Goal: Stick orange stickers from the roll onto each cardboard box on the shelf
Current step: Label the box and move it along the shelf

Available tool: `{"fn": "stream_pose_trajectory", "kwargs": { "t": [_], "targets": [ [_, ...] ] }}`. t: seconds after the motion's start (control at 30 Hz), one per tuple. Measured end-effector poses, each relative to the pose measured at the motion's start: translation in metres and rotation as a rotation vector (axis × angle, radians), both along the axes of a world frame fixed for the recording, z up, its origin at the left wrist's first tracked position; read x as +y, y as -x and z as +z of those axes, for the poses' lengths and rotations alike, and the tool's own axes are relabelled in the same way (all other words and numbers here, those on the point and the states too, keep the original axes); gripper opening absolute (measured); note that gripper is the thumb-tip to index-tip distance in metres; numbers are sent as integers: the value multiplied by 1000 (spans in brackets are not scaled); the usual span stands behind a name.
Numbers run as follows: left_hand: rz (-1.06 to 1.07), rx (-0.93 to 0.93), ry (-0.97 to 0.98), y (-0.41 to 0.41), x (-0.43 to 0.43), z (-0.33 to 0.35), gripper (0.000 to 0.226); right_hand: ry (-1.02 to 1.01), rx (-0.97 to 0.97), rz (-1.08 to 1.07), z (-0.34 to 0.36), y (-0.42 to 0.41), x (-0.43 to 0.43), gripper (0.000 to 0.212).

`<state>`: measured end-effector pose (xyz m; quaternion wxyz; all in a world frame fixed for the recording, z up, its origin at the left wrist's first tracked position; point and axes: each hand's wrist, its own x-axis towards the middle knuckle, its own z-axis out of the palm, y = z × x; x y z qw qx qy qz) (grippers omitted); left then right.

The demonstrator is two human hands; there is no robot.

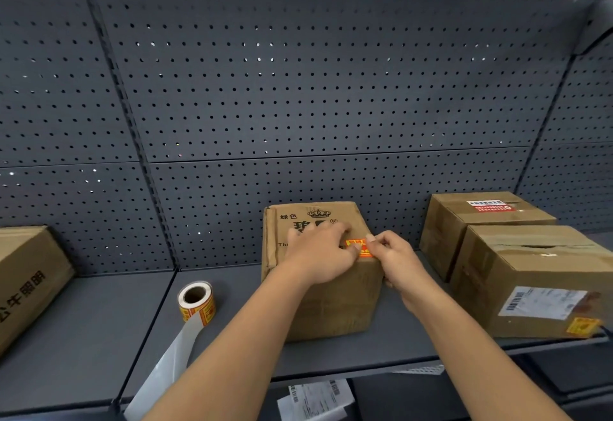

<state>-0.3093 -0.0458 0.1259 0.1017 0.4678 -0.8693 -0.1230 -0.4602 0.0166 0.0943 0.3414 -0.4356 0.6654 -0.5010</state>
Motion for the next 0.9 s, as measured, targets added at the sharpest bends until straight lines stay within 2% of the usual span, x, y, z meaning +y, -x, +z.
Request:
{"fn": "stream_pose_trajectory", "kwargs": {
  "t": [0.17, 0.37, 0.6, 0.9],
  "targets": [
    [-26, 8, -22, -1, 1, 0, 50, 20, -9, -92, -1, -3, -5, 26],
    [-40, 38, -25, -5, 4, 2, 44, 50, 173, -124, -7, -12, -9, 26],
    [-96, -85, -30, -6, 8, 8, 58, 96, 132, -76, -7, -6, -6, 46],
    [-101, -76, -53, -8, 7, 7, 52, 98, 145, -147, -10, -11, -15, 29]
  ]
}}
